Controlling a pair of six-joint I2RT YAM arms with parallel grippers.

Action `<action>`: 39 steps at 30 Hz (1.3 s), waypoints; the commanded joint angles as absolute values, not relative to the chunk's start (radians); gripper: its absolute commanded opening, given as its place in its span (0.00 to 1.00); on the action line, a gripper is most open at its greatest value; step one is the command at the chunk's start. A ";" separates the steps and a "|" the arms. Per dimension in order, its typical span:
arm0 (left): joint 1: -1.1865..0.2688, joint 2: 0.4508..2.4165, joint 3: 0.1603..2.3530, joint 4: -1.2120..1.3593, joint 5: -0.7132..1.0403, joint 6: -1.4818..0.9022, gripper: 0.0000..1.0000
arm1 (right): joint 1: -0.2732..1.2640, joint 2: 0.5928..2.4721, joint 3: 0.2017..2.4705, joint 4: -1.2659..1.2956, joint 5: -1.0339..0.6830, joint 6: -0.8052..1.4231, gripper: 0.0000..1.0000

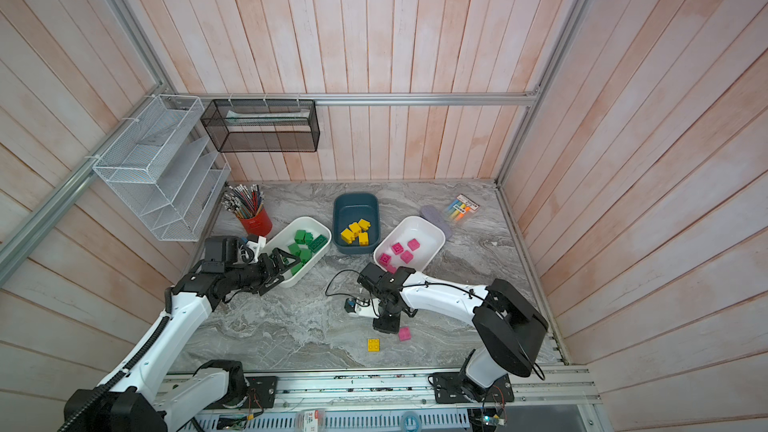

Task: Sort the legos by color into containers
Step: 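Lower the right gripper onto a yellow brick and grasp it, then carry the yellow brick over the teal bin and release it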

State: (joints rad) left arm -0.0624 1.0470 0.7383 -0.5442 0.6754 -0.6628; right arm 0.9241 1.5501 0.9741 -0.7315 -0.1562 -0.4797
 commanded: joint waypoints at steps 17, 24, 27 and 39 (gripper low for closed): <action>-0.067 1.097 0.861 -0.506 0.667 -0.668 1.00 | 0.605 2.004 1.714 -0.417 -0.201 -0.313 0.19; -0.067 1.095 0.858 -0.514 0.663 -0.672 1.00 | 0.603 2.242 1.924 -0.349 -0.208 -0.229 0.20; -0.067 1.094 0.854 -0.516 0.661 -0.675 1.00 | 0.602 2.331 1.994 -0.326 -0.223 -0.189 0.21; -0.067 1.087 0.839 -0.513 0.650 -0.682 1.00 | 0.605 2.391 2.181 -0.461 -0.303 -0.216 0.58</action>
State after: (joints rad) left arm -0.0624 1.0927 0.8356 -0.5240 0.6678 -0.6785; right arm 0.6006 2.4599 2.1609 -0.4026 -0.2661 -0.1898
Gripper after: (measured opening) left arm 0.997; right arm 0.564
